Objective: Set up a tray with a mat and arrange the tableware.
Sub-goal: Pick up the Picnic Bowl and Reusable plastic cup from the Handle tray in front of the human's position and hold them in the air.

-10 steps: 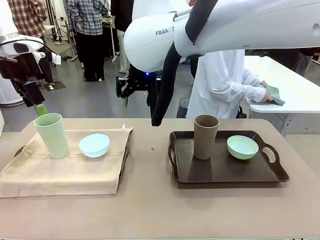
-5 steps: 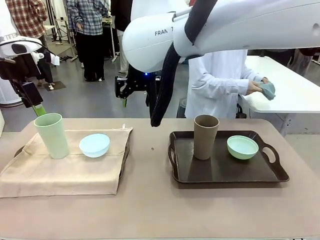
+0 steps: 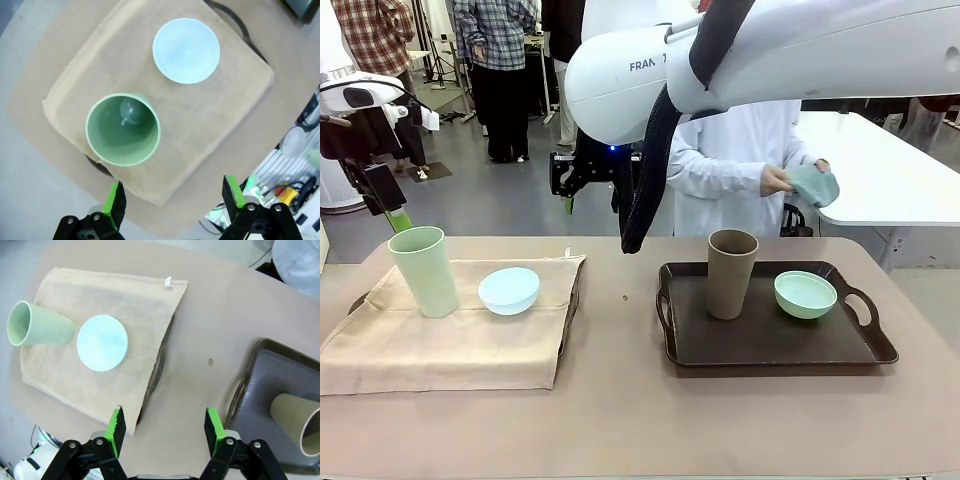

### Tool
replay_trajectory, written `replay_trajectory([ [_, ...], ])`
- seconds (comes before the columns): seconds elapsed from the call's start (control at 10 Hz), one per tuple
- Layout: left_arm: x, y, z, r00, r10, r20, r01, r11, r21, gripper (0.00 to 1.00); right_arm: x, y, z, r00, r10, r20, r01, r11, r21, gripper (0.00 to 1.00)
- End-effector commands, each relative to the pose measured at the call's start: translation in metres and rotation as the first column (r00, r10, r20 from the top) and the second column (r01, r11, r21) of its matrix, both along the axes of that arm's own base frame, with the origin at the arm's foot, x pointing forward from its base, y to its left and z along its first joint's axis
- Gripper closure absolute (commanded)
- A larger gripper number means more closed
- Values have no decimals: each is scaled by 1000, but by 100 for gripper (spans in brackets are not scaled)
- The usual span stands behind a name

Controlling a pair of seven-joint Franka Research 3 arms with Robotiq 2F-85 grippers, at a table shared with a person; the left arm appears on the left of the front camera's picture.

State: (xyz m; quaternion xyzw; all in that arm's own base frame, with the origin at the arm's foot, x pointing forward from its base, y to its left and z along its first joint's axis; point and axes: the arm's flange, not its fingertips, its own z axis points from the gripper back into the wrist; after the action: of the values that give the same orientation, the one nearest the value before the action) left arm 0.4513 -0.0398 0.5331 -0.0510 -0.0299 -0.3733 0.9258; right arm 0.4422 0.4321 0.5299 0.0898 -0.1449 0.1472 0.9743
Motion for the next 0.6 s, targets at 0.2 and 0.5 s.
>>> replay_trajectory([
  [0.2,-4,-9,4,990,142,-21,-142,990,10,0,-7,-23,-3,999,-33,-14,32,999,-26,19],
  [0.5,-24,-47,-1,943,332,35,-334,936,113,0,-54,-116,-5,985,-151,-80,142,984,-108,19],
])
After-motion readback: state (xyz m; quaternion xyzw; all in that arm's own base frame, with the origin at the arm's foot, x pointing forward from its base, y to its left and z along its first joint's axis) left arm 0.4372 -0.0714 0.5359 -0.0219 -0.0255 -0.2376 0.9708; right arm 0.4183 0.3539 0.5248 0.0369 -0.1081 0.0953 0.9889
